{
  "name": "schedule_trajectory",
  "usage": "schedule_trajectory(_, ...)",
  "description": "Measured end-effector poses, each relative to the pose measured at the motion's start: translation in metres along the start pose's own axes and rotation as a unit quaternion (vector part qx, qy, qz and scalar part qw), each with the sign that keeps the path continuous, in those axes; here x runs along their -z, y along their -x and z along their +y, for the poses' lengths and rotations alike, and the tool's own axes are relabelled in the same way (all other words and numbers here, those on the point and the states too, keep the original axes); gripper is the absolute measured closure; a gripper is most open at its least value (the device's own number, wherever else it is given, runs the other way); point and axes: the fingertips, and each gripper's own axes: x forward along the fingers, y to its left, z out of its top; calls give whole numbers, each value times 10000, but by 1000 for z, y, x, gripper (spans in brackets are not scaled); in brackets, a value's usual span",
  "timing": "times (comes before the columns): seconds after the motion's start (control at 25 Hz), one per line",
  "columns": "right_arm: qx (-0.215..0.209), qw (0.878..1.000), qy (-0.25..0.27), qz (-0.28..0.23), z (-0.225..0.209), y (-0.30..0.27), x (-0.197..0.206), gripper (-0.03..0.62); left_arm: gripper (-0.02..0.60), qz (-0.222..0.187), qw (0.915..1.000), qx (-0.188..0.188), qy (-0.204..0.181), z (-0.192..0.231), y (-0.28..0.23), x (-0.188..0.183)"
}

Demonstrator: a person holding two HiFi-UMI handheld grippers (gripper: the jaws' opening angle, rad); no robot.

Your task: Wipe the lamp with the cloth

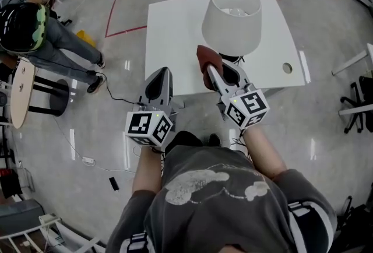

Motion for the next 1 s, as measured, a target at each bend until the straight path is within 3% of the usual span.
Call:
schedule_trajectory(0.24,93,10000,-1,25,18,-57,3,508,574,-69,9998,180,-57,55,-25,-11)
schedule_trajectory(0.48,491,9988,11,-49,24,-123,12,508,574,-21,9977,684,-26,115,-71,-14)
schedule_trajectory(0.8,1777,9839,-103,-142,7,-194,15,508,574,187,9835,1801,17,179,-140,-24)
schedule_trajectory(1.0,2773,9597,-139,-432,0,-219,0,508,574,292,9664,2553,21,199,-165,-29)
